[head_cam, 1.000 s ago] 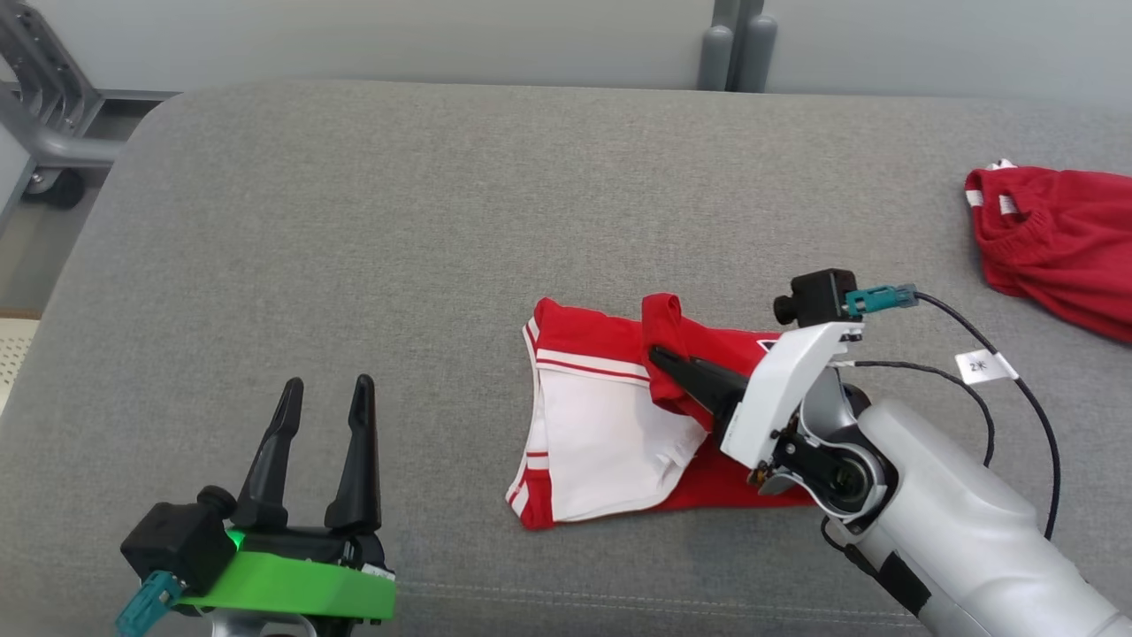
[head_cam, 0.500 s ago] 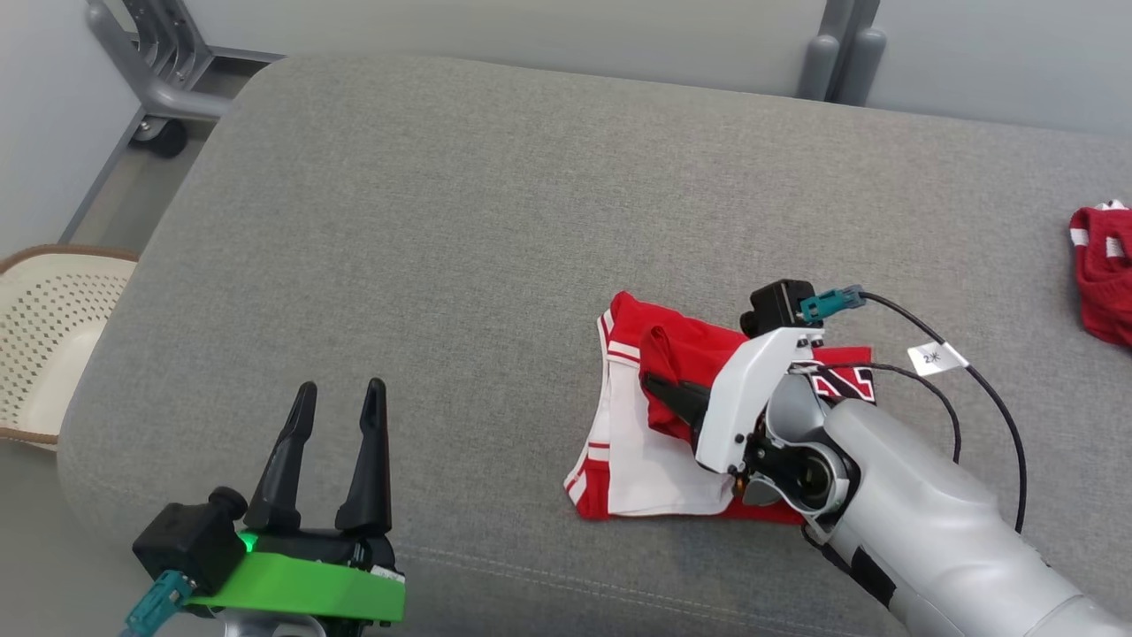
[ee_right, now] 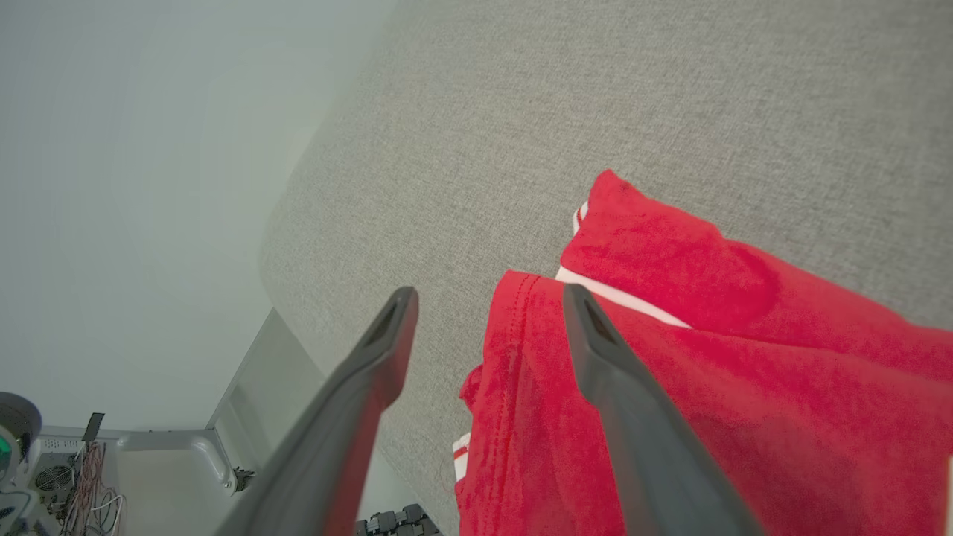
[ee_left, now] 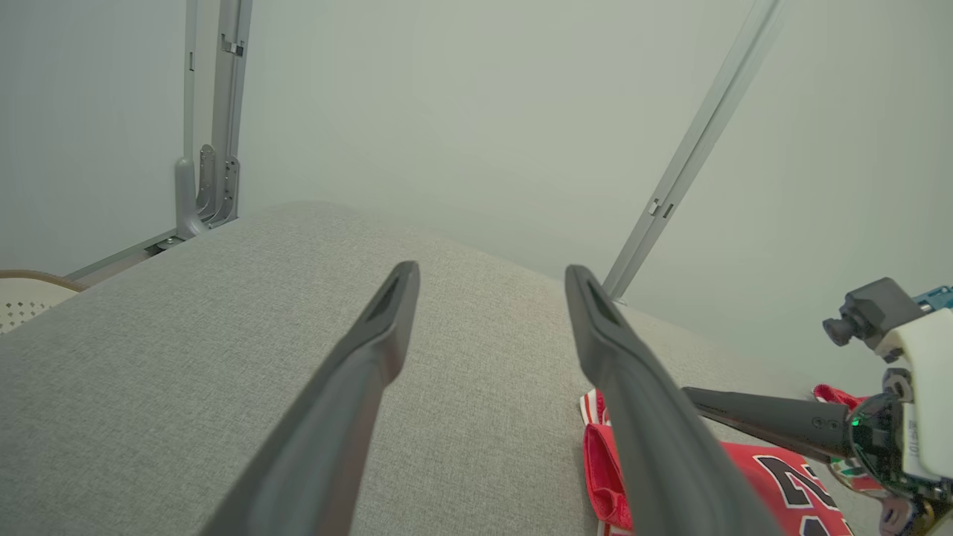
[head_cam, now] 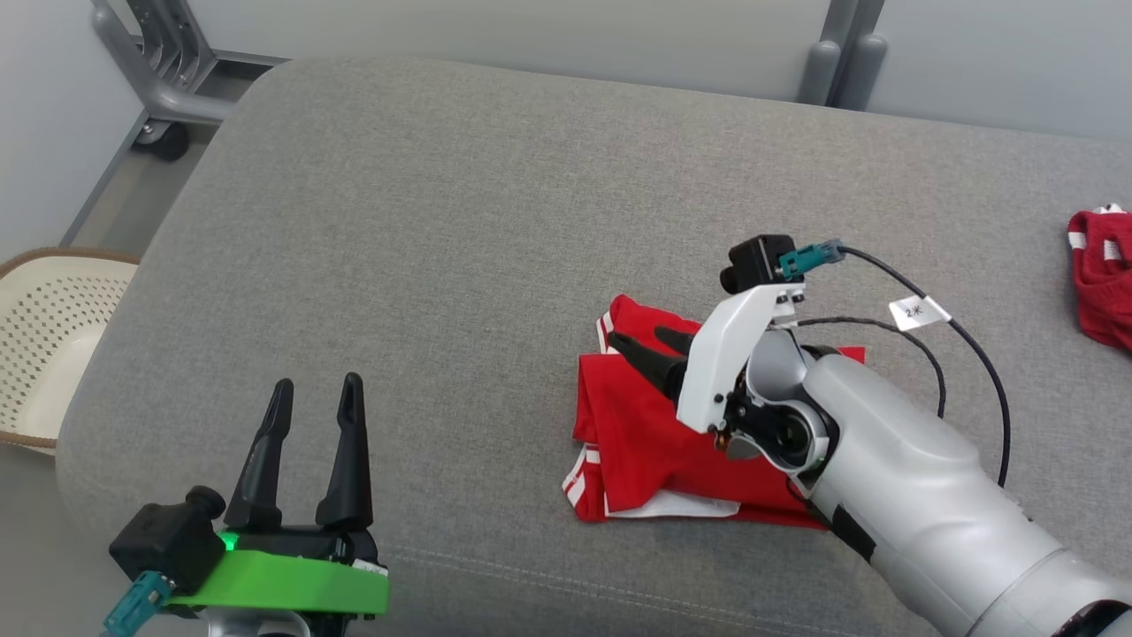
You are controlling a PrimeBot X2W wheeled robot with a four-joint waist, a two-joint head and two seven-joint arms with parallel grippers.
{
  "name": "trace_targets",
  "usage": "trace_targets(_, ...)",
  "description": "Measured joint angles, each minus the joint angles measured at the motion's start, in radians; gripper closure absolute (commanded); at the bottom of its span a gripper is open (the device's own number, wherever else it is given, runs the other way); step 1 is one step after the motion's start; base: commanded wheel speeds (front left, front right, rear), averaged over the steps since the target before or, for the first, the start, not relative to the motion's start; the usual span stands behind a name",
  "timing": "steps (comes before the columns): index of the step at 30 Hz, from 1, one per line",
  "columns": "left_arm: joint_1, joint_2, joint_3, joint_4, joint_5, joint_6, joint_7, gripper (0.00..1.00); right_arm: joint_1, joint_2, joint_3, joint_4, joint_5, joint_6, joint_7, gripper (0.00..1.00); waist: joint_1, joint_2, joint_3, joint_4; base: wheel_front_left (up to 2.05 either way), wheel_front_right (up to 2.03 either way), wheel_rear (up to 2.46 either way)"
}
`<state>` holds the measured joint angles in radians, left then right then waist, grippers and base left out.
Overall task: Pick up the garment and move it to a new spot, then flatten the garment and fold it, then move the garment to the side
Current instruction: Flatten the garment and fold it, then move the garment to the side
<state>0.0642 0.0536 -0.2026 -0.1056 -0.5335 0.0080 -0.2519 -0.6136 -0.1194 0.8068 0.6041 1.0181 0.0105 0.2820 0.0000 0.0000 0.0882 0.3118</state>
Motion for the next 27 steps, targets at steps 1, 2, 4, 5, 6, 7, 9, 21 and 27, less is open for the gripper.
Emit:
trace_targets(1, 0.000, 0.000, 0.001, -0.001, 0.000, 0.000, 0.000, 0.00, -0.010, 0.000, -0.005, -0.002, 0.000, 0.001, -0.009, 0.00, 0.0000, 0.0000, -0.001, -0.005, 0.00, 0.00, 0.00)
trace_targets(2, 0.000, 0.000, 0.003, -0.002, 0.000, 0.000, 0.000, 0.00, -0.021, -0.001, -0.013, -0.005, -0.001, 0.004, -0.019, 0.00, 0.0000, 0.0000, -0.001, -0.010, 0.00, 0.00, 0.00)
trace_targets(4, 0.001, 0.000, 0.005, -0.006, 0.000, 0.000, 0.000, 0.00, -0.042, -0.007, -0.034, -0.012, -0.005, 0.010, -0.043, 0.00, 0.0000, 0.0000, -0.003, -0.021, 0.00, 0.00, 0.00)
trace_targets(5, 0.001, 0.000, 0.006, -0.007, 0.000, 0.000, 0.000, 0.00, -0.051, -0.014, -0.044, -0.016, -0.009, 0.012, -0.055, 0.00, 0.0000, 0.0000, -0.004, -0.027, 0.00, 0.00, 0.00)
trace_targets(6, 0.001, -0.001, 0.007, -0.009, 0.001, 0.000, 0.000, 0.00, -0.058, -0.025, -0.052, -0.016, -0.011, 0.016, -0.063, 0.00, 0.0000, 0.0000, -0.005, -0.033, 0.00, 0.00, 0.00)
trace_targets(7, 0.002, -0.001, 0.010, -0.012, 0.002, 0.000, 0.000, 0.00, -0.062, -0.037, -0.059, -0.017, -0.016, 0.016, -0.072, 0.00, 0.0000, 0.0000, -0.006, -0.040, 0.00, 0.00, 0.00)
trace_targets(9, 0.002, -0.001, 0.011, -0.018, 0.002, 0.000, 0.000, 0.00, -0.063, -0.068, -0.067, -0.017, -0.024, 0.024, -0.085, 0.00, 0.0000, 0.0000, -0.007, -0.054, 0.00, 0.00, 0.00)
trace_targets(21, 0.006, -0.002, 0.006, -0.034, 0.011, -0.007, 0.000, 0.00, 0.054, -0.175, -0.069, -0.008, -0.033, 0.050, -0.123, 0.00, 0.0000, 0.0000, -0.005, -0.149, 0.00, 0.00, 0.00)
trace_targets(27, 0.008, -0.002, -0.013, -0.036, 0.017, -0.015, 0.000, 0.00, 0.097, -0.199, -0.076, -0.003, -0.026, 0.051, -0.141, 0.00, 0.0000, 0.0000, 0.020, -0.173, 0.00, 0.00, 0.00)
